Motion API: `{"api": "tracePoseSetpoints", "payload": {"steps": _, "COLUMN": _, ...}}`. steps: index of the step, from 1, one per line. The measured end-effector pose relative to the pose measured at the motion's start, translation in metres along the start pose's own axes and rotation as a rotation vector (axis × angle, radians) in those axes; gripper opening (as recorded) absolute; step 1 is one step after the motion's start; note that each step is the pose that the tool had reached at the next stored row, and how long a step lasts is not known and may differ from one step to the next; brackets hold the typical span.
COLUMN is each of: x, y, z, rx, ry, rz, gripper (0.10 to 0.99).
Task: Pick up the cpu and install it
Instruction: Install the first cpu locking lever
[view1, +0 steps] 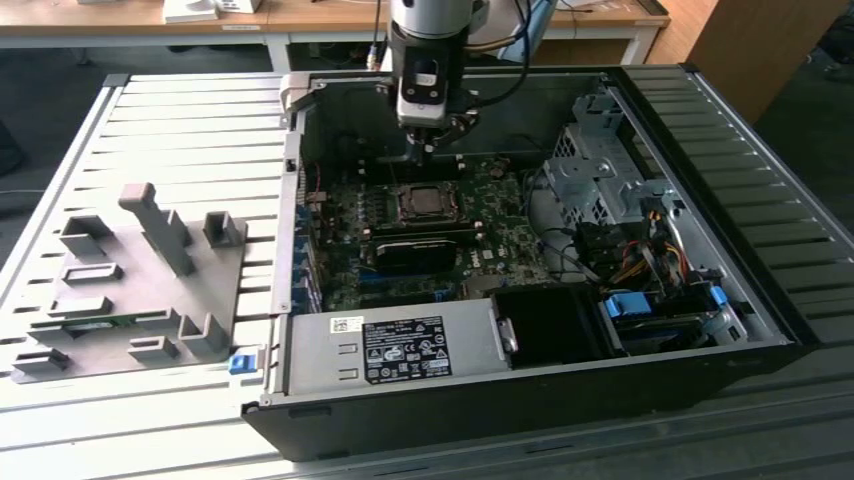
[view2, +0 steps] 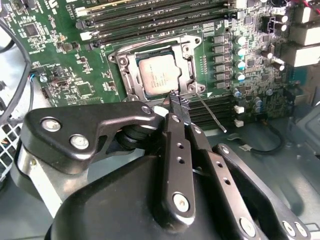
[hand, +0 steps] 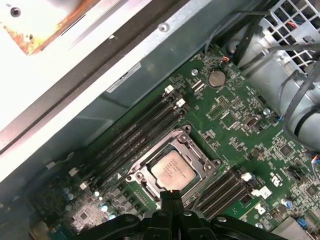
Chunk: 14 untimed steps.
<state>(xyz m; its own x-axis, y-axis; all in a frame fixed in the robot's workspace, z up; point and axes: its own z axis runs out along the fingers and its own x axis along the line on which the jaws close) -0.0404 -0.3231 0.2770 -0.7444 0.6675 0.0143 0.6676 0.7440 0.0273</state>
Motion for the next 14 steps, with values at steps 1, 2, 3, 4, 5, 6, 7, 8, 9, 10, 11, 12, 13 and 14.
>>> {"api": "tracePoseSetpoints", "payload": {"steps": 1, "x": 0.0000, "y": 0.0000, "z": 0.0000, "rx": 0.000, "ry": 0.0002, "rz": -0.005, "gripper": 0.106}}
{"api": "tracePoseSetpoints", "payload": {"steps": 2, "x": 0.0000, "y": 0.0000, "z": 0.0000, "rx": 0.000, "ry": 0.0003, "rz": -0.011, "gripper": 0.106}}
{"api": "tracePoseSetpoints", "payload": {"steps": 3, "x": 0.0000, "y": 0.0000, "z": 0.0000, "rx": 0.000, "ry": 0.0005, "rz": -0.016, "gripper": 0.106}}
{"api": "tracePoseSetpoints", "payload": {"steps": 4, "x": 0.0000, "y": 0.0000, "z": 0.0000, "rx": 0.000, "ry": 0.0006, "rz": -0.021, "gripper": 0.106}}
{"api": "tracePoseSetpoints", "payload": {"steps": 5, "x": 0.0000, "y": 0.0000, "z": 0.0000, "rx": 0.000, "ry": 0.0007, "rz": -0.026, "gripper": 0.106}}
{"api": "tracePoseSetpoints", "payload": {"steps": 6, "x": 0.0000, "y": 0.0000, "z": 0.0000, "rx": 0.000, "ry": 0.0008, "rz": -0.031, "gripper": 0.106}}
{"api": "tracePoseSetpoints", "payload": {"steps": 7, "x": 0.0000, "y": 0.0000, "z": 0.0000, "rx": 0.000, "ry": 0.0010, "rz": -0.036, "gripper": 0.106}}
{"api": "tracePoseSetpoints", "payload": {"steps": 8, "x": 0.0000, "y": 0.0000, "z": 0.0000, "rx": 0.001, "ry": 0.0011, "rz": -0.041, "gripper": 0.106}}
{"api": "tracePoseSetpoints", "payload": {"steps": 9, "x": 0.0000, "y": 0.0000, "z": 0.0000, "rx": 0.001, "ry": 0.0013, "rz": -0.046, "gripper": 0.106}}
{"api": "tracePoseSetpoints", "payload": {"steps": 10, "x": 0.0000, "y": 0.0000, "z": 0.0000, "rx": 0.001, "ry": 0.0014, "rz": -0.050, "gripper": 0.106}}
{"api": "tracePoseSetpoints", "payload": {"steps": 11, "x": 0.0000, "y": 0.0000, "z": 0.0000, "rx": 0.001, "ry": 0.0015, "rz": -0.055, "gripper": 0.106}}
{"api": "tracePoseSetpoints", "payload": {"steps": 12, "x": 0.0000, "y": 0.0000, "z": 0.0000, "rx": 0.001, "ry": 0.0016, "rz": -0.060, "gripper": 0.106}}
{"api": "tracePoseSetpoints", "payload": {"steps": 13, "x": 0.0000, "y": 0.0000, "z": 0.0000, "rx": 0.001, "ry": 0.0018, "rz": -0.065, "gripper": 0.106}}
{"api": "tracePoseSetpoints", "payload": {"steps": 14, "x": 0.0000, "y": 0.0000, "z": 0.0000, "rx": 0.001, "ry": 0.0019, "rz": -0.070, "gripper": 0.106}}
